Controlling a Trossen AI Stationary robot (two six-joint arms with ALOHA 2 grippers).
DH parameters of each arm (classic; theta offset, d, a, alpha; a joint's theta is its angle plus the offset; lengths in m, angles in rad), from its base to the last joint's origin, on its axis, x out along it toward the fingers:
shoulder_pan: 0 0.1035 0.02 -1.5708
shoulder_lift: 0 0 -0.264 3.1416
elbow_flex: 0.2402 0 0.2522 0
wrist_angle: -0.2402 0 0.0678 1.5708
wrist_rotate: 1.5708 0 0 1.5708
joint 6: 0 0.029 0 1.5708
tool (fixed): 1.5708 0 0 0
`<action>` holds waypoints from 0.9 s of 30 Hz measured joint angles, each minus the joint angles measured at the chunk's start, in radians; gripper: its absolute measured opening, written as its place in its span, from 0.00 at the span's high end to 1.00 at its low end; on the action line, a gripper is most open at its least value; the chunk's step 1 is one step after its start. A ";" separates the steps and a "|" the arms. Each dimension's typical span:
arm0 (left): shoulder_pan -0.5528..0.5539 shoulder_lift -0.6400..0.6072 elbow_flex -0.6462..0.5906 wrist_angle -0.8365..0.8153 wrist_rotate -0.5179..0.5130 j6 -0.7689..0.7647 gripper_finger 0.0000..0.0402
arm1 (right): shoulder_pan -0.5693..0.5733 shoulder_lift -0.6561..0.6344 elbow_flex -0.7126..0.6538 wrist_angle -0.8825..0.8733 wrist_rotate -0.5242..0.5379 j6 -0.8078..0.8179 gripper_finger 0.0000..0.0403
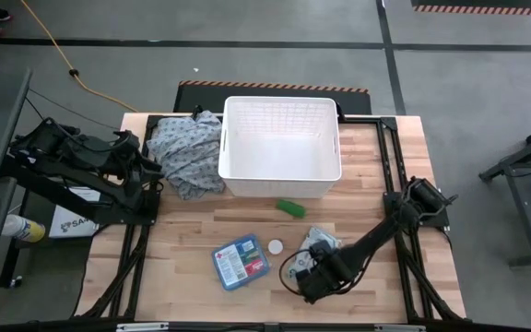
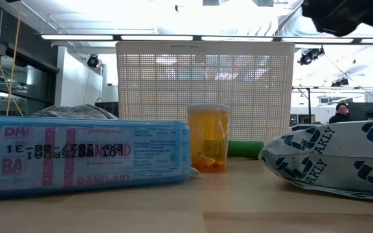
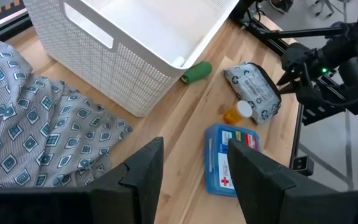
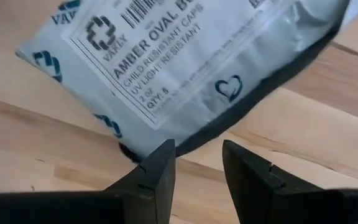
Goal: Pick & place medical supplies in basket/bin
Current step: Put the blue mailer bag into the white bin
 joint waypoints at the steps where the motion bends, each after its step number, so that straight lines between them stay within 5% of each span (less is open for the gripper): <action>1: 0.000 0.000 0.000 0.000 0.000 0.007 0.47 | 0.002 0.000 0.000 0.001 0.000 0.004 0.69; 27: 0.000 0.000 0.000 0.000 -0.001 0.024 0.47 | -0.019 -0.001 0.000 -0.023 0.023 0.004 0.69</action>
